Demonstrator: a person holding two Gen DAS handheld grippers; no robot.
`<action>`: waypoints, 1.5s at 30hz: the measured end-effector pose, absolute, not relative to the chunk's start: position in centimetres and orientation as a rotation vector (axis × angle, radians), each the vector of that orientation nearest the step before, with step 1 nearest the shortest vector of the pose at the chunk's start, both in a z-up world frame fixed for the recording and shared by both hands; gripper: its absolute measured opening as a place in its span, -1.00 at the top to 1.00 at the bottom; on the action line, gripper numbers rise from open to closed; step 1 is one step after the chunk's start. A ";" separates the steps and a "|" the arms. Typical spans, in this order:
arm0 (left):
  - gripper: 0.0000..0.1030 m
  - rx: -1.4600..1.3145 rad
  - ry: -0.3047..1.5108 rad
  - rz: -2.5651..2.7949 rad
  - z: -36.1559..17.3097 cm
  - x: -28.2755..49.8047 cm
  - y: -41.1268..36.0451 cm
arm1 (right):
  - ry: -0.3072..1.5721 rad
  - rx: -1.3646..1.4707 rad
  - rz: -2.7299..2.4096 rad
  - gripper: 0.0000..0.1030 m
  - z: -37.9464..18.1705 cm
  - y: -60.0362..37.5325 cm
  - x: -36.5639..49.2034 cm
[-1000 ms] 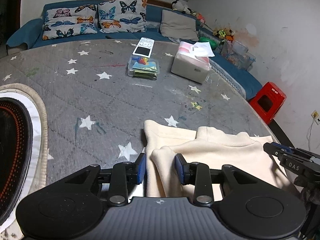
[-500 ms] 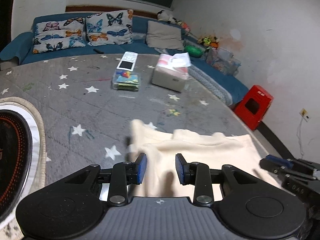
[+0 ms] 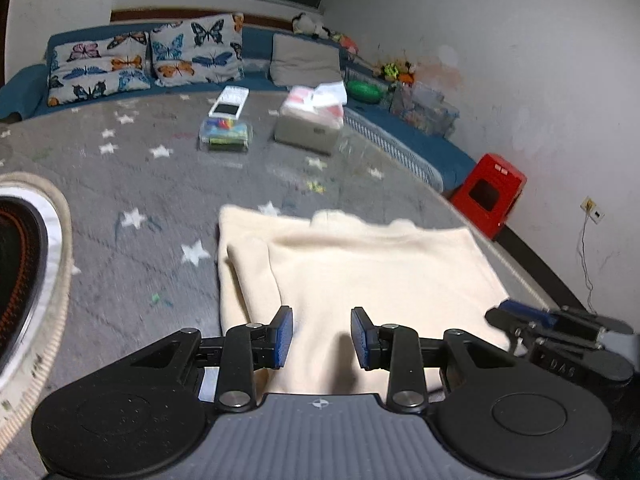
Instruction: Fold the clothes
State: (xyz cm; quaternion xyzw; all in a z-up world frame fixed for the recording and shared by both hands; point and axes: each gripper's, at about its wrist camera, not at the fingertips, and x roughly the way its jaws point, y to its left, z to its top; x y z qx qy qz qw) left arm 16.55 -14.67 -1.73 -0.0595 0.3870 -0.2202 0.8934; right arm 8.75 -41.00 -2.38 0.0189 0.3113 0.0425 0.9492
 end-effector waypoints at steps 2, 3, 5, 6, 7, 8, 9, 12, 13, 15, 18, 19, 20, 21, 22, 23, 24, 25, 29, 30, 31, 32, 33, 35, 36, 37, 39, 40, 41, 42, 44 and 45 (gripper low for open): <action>0.33 -0.115 0.802 -0.449 -2.0 16.5 -14.6 | 0.633 0.040 0.084 0.59 -2.2 -40.9 8.7; 0.30 -0.112 0.802 -0.447 -2.1 16.4 -14.6 | 0.632 0.039 0.082 0.59 -2.1 -40.9 8.6; 0.29 -0.113 0.805 -0.447 -2.2 16.4 -14.5 | 0.624 0.034 0.081 0.59 -1.9 -40.6 8.4; 0.29 -0.111 0.804 -0.447 -2.2 16.4 -14.5 | 0.618 0.030 0.081 0.55 -1.8 -40.5 8.3; 0.27 -0.109 0.802 -0.447 -2.2 16.3 -14.6 | 0.613 0.026 0.081 0.53 -1.7 -40.4 8.2; 0.26 -0.106 0.801 -0.447 -2.2 16.2 -14.6 | 0.608 0.022 0.082 0.51 -1.6 -40.3 8.1; 0.22 -0.104 0.799 -0.447 -2.2 16.2 -14.6 | 0.614 0.021 0.080 0.49 -1.8 -40.2 8.1; 0.20 -0.097 0.795 -0.447 -2.2 16.0 -14.7 | 0.625 0.022 0.075 0.47 -2.3 -40.2 8.2; 0.19 -0.095 0.793 -0.447 -2.2 15.9 -14.7 | 0.625 0.025 0.074 0.45 -2.3 -40.3 8.2; 0.18 -0.095 0.795 -0.446 -2.1 15.8 -14.6 | 0.619 0.015 0.074 0.30 -1.9 -40.1 8.1; 0.16 -0.097 0.793 -0.444 -1.8 15.5 -14.6 | 0.603 0.009 0.091 0.22 -1.2 -39.6 7.8; 0.16 -0.097 0.793 -0.443 -1.8 15.4 -14.5 | 0.597 0.008 0.099 0.15 -1.0 -39.3 7.7; 0.16 -0.097 0.793 -0.442 -1.8 15.3 -14.5 | 0.591 0.008 0.108 0.12 -0.8 -39.1 7.6; 0.15 -0.094 0.793 -0.441 -1.7 15.1 -14.5 | 0.590 0.006 0.121 0.09 -0.8 -38.7 7.6; 0.14 -0.090 0.794 -0.439 -1.7 15.0 -14.5 | 0.589 0.005 0.134 0.04 -0.8 -38.4 7.6; 0.14 -0.085 0.794 -0.437 -1.7 14.9 -14.5 | 0.588 0.003 0.147 0.02 -0.8 -38.0 7.6; 0.12 -0.082 0.794 -0.435 -1.7 14.8 -14.6 | 0.592 0.002 0.156 0.01 -0.9 -37.7 7.6; 0.09 -0.079 0.794 -0.433 -1.7 14.8 -14.6 | 0.597 0.002 0.165 -0.03 -1.0 -37.4 7.7; 0.04 -0.066 0.801 -0.423 -1.9 14.7 -14.6 | 0.620 0.002 0.173 -0.12 -2.0 -36.7 8.0; 0.04 -0.064 0.804 -0.420 -2.0 14.7 -14.6 | 0.622 0.002 0.172 -0.12 -2.1 -36.7 8.0; 0.03 -0.062 0.805 -0.419 -2.1 14.7 -14.7 | 0.623 0.003 0.171 -0.13 -2.3 -36.7 8.1; 0.02 -0.062 0.806 -0.418 -2.1 14.7 -14.6 | 0.622 0.003 0.171 -0.13 -2.3 -36.7 8.0; 0.02 -0.064 0.806 -0.418 -2.1 14.6 -14.6 | 0.620 0.001 0.171 -0.13 -2.2 -36.7 8.0; 0.02 -0.067 0.803 -0.418 -2.0 14.5 -14.5 | 0.616 -0.003 0.171 -0.14 -2.0 -36.6 7.8; 0.01 -0.068 0.799 -0.418 -1.9 14.4 -14.4 | 0.614 -0.004 0.171 -0.16 -1.9 -36.5 7.7; 0.00 -0.067 0.797 -0.416 -1.9 14.4 -14.3 | 0.610 -0.005 0.175 -0.20 -1.7 -36.4 7.6; -0.01 -0.067 0.799 -0.416 -2.0 14.4 -14.2 | 0.607 -0.005 0.185 -0.21 -1.7 -36.2 7.4; -0.02 -0.066 0.802 -0.415 -2.1 14.4 -14.2 | 0.605 -0.005 0.190 -0.23 -1.6 -36.1 7.3; -0.02 -0.065 0.805 -0.414 -2.3 14.4 -14.2 | 0.605 -0.006 0.195 -0.25 -1.6 -36.0 7.3; -0.03 -0.065 0.807 -0.413 -2.4 14.4 -14.2 | 0.613 -0.016 0.194 -0.28 -1.9 -35.8 7.3; -0.04 -0.061 0.805 -0.412 -2.5 14.4 -14.3 | 0.621 -0.038 0.193 -0.31 -2.3 -35.5 7.3; -0.04 -0.059 0.804 -0.412 -2.5 14.4 -14.3 | 0.621 -0.049 0.192 -0.31 -2.4 -35.3 7.3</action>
